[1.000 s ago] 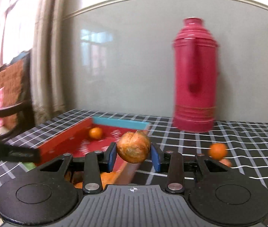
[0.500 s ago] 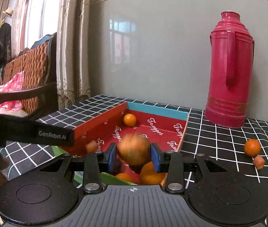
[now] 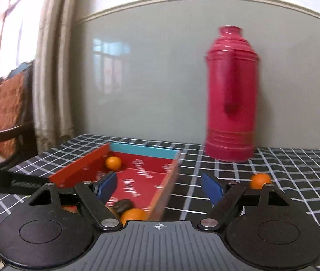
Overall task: Organize fruits
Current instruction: 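Carry the brown fruit with the right gripper into the box and release, then lower the left gripper onto the last kumquat and grasp it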
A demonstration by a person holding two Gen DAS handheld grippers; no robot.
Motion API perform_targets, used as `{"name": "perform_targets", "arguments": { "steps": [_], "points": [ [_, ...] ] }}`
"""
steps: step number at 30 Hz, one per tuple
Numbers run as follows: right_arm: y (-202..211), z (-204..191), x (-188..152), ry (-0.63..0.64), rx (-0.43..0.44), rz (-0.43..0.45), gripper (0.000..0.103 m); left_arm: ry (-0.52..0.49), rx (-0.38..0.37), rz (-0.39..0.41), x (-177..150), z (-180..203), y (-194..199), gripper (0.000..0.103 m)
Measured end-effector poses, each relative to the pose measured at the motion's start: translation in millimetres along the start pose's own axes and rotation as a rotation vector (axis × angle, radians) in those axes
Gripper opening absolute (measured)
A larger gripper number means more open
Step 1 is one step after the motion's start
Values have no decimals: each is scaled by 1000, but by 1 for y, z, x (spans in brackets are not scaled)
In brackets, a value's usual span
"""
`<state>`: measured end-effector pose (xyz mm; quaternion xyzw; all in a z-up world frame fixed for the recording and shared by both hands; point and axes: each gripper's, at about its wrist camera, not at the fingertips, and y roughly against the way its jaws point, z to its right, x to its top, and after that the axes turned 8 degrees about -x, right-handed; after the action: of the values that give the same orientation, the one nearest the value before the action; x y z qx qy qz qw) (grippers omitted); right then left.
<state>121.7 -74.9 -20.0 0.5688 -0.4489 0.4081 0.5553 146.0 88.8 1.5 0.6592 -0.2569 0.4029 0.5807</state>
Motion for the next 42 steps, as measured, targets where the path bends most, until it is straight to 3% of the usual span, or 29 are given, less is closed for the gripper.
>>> {"name": "perform_targets", "arguments": {
  "steps": [8, 20, 22, 24, 26, 31, 34, 39, 41, 42],
  "points": [
    [9, 54, 1, -59, -226, -22, 90, -76, -74, 28, -6, 44, 6, 91],
    [43, 154, -2, -147, -824, 52, 103, -275, -314, 42, -29, 172, 13, 90],
    [48, 167, -3, -148, -902, 53, 103, -314, -342, 38, -38, 191, 12, 89],
    [53, 182, -6, -160, -957, 43, 103, -335, -301, 49, -45, 210, 7, 91],
    [58, 193, -7, -170, -979, 39, 103, -347, -269, 64, -46, 224, 0, 92],
    [72, 213, -9, -195, -963, 51, 103, -320, -287, 114, -44, 237, 1, 83],
    [79, 222, -8, -212, -949, 54, 103, -374, -308, 134, -51, 256, 3, 80],
    [79, 215, -6, -202, -905, 51, 103, -425, -332, 147, -59, 294, -3, 68],
    [78, 214, -6, -194, -877, 45, 103, -430, -327, 133, -61, 306, -9, 54],
    [77, 213, -6, -191, -866, 45, 103, -425, -326, 118, -62, 310, -13, 51]
  ]
}}
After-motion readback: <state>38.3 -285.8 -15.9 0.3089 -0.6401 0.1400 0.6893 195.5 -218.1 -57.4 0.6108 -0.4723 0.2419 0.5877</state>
